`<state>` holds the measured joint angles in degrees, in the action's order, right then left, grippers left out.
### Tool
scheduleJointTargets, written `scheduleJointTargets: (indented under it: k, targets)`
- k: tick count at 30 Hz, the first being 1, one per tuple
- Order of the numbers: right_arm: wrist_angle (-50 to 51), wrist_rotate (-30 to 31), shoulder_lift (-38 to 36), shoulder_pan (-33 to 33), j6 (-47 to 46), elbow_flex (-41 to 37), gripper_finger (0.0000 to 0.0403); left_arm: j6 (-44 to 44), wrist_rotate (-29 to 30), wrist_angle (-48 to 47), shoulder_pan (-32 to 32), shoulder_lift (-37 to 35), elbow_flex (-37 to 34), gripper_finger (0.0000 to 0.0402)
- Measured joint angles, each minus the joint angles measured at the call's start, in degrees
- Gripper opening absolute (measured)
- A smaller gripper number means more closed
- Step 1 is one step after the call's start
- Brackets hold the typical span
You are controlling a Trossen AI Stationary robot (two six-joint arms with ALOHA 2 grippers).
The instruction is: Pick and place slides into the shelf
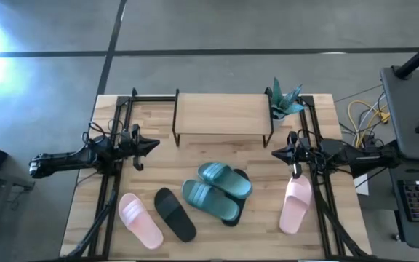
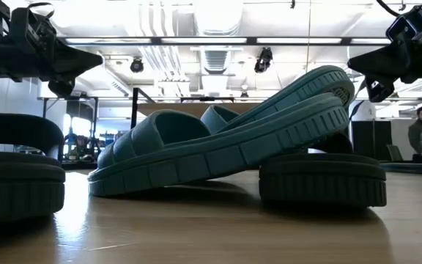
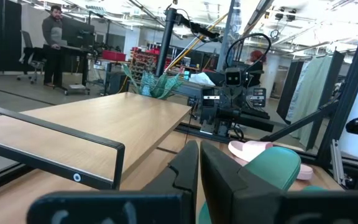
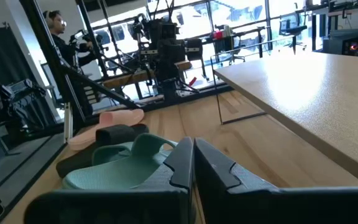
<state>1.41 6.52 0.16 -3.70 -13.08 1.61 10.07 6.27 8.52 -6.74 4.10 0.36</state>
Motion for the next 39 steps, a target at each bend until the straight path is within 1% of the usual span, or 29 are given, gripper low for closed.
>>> scheduleJointTargets:
  k: [21,23,26,30,32,35,37,39]
  targets:
    - [0.0,0.0,0.0,0.0,-0.3,0.0,0.0009,0.0,0.0,0.0,0.0,0.0,0.0,0.0003]
    - [-0.2,0.0,0.0,0.0,-4.8,0.0,0.0009,0.0,0.0,0.0,0.0,0.0,0.0,0.0003]
    - [-1.3,0.1,0.0,0.0,-19.5,0.0,0.0009,0.0,0.0,0.0,0.0,0.0,0.0,0.0003]
    - [-2.5,1.1,0.0,0.0,-35.9,0.0,0.0009,0.0,0.0,0.0,0.0,0.0,0.0,0.0003]
    - [-2.3,1.3,0.0,0.0,-42.1,0.0,0.0009,0.0,0.0,0.0,0.0,0.0,0.0,0.0003]
    - [-3.1,4.4,0.5,0.0,-46.6,0.0,0.0009,0.0,0.0,0.0,0.0,0.0,0.0,0.0003]
    - [-6.4,5.7,0.4,0.0,-49.4,0.0,0.0009,0.0,0.0,0.0,0.0,0.0,0.0,0.0003]
    - [-10.1,7.8,0.4,0.0,-50.1,0.0,0.0009,0.0,0.0,0.0,0.0,0.0,0.0,0.0003]
